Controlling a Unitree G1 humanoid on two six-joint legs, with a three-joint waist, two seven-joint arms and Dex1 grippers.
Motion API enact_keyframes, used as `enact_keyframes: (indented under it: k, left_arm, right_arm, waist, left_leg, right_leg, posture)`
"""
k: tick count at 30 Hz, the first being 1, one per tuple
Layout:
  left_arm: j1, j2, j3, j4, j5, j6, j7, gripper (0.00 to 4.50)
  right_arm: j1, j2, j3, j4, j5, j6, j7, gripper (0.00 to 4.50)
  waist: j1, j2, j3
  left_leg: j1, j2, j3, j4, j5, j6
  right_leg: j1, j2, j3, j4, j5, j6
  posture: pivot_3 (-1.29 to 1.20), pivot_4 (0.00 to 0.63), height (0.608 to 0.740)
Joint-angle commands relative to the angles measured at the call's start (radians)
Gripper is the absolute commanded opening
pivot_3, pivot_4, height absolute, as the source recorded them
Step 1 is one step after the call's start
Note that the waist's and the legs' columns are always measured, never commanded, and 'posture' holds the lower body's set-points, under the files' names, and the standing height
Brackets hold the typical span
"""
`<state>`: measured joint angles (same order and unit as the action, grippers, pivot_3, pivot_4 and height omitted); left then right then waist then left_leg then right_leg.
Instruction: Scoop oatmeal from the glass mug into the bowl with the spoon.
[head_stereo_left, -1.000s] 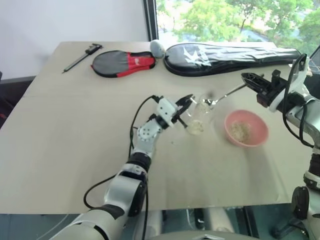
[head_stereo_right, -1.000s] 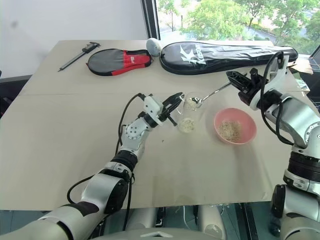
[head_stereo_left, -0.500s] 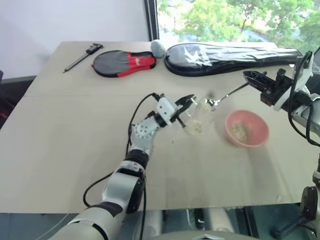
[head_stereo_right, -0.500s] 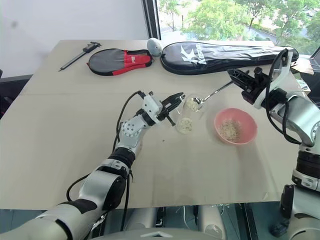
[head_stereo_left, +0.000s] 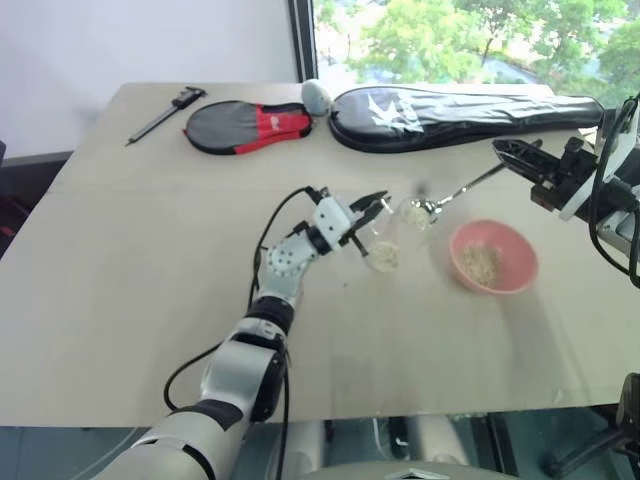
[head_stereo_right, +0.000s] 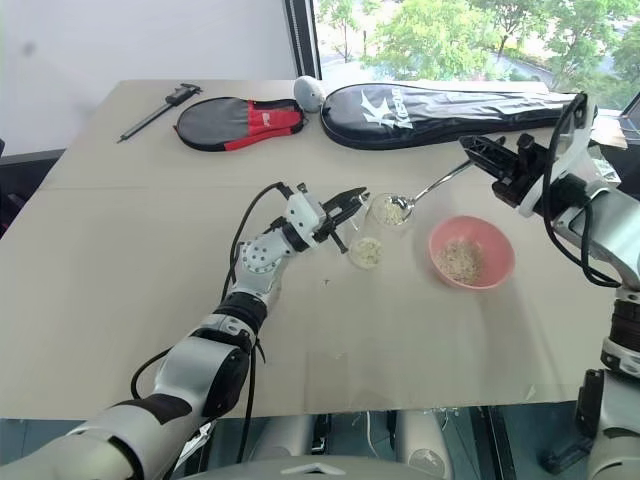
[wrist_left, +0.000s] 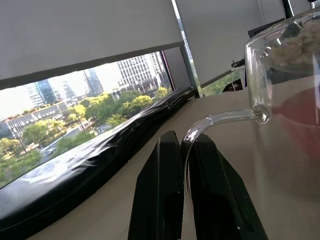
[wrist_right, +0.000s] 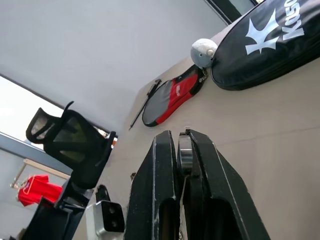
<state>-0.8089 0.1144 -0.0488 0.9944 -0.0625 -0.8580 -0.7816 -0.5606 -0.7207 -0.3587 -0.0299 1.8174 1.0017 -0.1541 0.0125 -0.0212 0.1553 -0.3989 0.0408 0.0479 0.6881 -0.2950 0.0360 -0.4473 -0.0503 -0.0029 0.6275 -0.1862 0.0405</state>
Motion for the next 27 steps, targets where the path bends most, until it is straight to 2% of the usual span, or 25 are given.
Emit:
enact_keyframes:
  k: [1, 14, 20, 27]
  left_arm:
    - [-0.022, -0.003, 0.008, -0.011, -0.017, -0.026, -0.003, 0.08]
    - [-0.062, -0.04, 0.004, 0.021, -0.016, -0.031, -0.018, 0.08]
    - [-0.081, -0.048, 0.009, 0.048, -0.015, -0.038, -0.028, 0.08]
    - [-0.094, -0.061, 0.015, 0.065, -0.023, -0.044, -0.039, 0.08]
  right_arm:
    - [0.011, -0.017, -0.012, -0.034, -0.002, 0.001, 0.035, 0.0]
    - [0.038, -0.015, -0.065, -0.013, 0.093, -0.059, -0.046, 0.0]
    - [0.086, -0.028, -0.131, -0.019, 0.154, -0.082, -0.088, 0.0]
    - [0.141, 0.019, -0.213, -0.065, 0.155, -0.078, -0.136, 0.0]
  waist:
    - [0.0, 0.0, 0.0]
    - [0.002, 0.0, 0.0]
    - [0.001, 0.0, 0.0]
    - [0.001, 0.0, 0.0]
  left_leg:
    - [0.0, 0.0, 0.0, 0.0, 0.0, 0.0]
    - [0.0, 0.0, 0.0, 0.0, 0.0, 0.0]
    - [0.0, 0.0, 0.0, 0.0, 0.0, 0.0]
    - [0.0, 0.0, 0.0, 0.0, 0.0, 0.0]
  right_leg:
    - [0.0, 0.0, 0.0, 0.0, 0.0, 0.0]
    - [0.0, 0.0, 0.0, 0.0, 0.0, 0.0]
    - [0.0, 0.0, 0.0, 0.0, 0.0, 0.001]
    - [0.0, 0.0, 0.001, 0.0, 0.001, 0.001]
  posture:
    - [0.0, 0.15, 0.74]
    - [0.0, 0.15, 0.74]
    - [0.0, 0.15, 0.74]
    - [0.0, 0.15, 0.74]
